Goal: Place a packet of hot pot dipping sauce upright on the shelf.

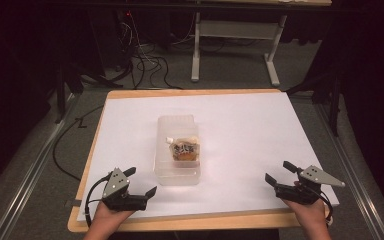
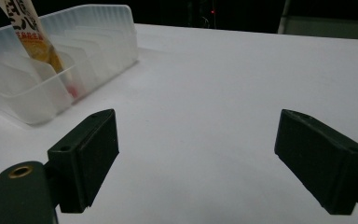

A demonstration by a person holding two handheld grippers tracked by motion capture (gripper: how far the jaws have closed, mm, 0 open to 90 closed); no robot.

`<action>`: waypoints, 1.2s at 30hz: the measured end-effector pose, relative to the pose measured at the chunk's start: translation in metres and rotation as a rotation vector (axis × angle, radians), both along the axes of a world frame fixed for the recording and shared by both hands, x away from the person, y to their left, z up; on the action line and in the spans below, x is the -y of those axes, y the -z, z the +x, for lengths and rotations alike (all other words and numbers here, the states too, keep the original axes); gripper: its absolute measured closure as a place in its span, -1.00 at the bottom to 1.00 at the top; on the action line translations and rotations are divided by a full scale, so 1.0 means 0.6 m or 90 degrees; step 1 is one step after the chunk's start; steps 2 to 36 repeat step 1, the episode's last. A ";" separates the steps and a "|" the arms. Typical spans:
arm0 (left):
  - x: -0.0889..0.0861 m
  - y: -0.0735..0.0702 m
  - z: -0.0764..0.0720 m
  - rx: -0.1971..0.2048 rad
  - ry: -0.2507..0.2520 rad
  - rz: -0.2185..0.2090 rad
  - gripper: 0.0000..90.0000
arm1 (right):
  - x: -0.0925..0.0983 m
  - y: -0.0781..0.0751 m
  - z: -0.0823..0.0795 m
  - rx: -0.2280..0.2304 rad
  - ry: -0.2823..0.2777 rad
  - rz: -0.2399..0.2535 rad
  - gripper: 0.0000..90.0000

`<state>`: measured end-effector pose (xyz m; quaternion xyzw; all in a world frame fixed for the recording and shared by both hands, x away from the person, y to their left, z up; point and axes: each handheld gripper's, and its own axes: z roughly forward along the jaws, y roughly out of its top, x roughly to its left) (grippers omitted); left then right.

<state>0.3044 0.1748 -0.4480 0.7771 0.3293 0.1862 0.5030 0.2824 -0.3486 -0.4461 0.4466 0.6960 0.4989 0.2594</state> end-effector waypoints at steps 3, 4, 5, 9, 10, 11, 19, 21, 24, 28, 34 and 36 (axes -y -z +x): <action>0.000 -0.001 -0.002 0.003 0.001 -0.001 -0.89 | 0.000 0.000 0.000 0.000 0.000 0.000 -0.68; 0.000 -0.001 -0.002 0.003 0.001 -0.001 -0.89 | 0.000 0.000 0.000 0.000 0.000 0.000 -0.68; 0.000 -0.001 -0.002 0.003 0.001 -0.001 -0.89 | 0.000 0.000 0.000 0.000 0.000 0.000 -0.68; 0.000 -0.001 -0.002 0.003 0.001 -0.001 -0.89 | 0.000 0.000 0.000 0.000 0.000 0.000 -0.68; 0.000 -0.001 -0.002 0.003 0.001 -0.001 -0.89 | 0.000 0.000 0.000 0.000 0.000 0.000 -0.68; 0.000 -0.001 -0.002 0.003 0.001 -0.001 -0.89 | 0.000 0.000 0.000 0.000 0.000 0.000 -0.68; 0.000 -0.001 -0.002 0.003 0.001 -0.001 -0.89 | 0.000 0.000 0.000 0.000 0.000 0.000 -0.68; 0.000 -0.001 -0.002 0.003 0.001 -0.001 -0.89 | 0.000 0.000 0.000 0.000 0.000 0.000 -0.68; 0.000 -0.001 -0.002 0.003 0.001 -0.001 -0.89 | 0.000 0.000 0.000 0.000 0.000 0.000 -0.68; 0.000 -0.001 -0.002 0.003 0.001 -0.001 -0.89 | 0.000 0.000 0.000 0.000 0.000 0.000 -0.68; 0.000 -0.001 -0.002 0.003 0.001 -0.001 -0.89 | 0.000 0.000 0.000 0.000 0.000 0.000 -0.68; 0.000 -0.001 -0.002 0.003 0.001 -0.001 -0.89 | 0.000 0.000 0.000 0.000 0.000 0.000 -0.68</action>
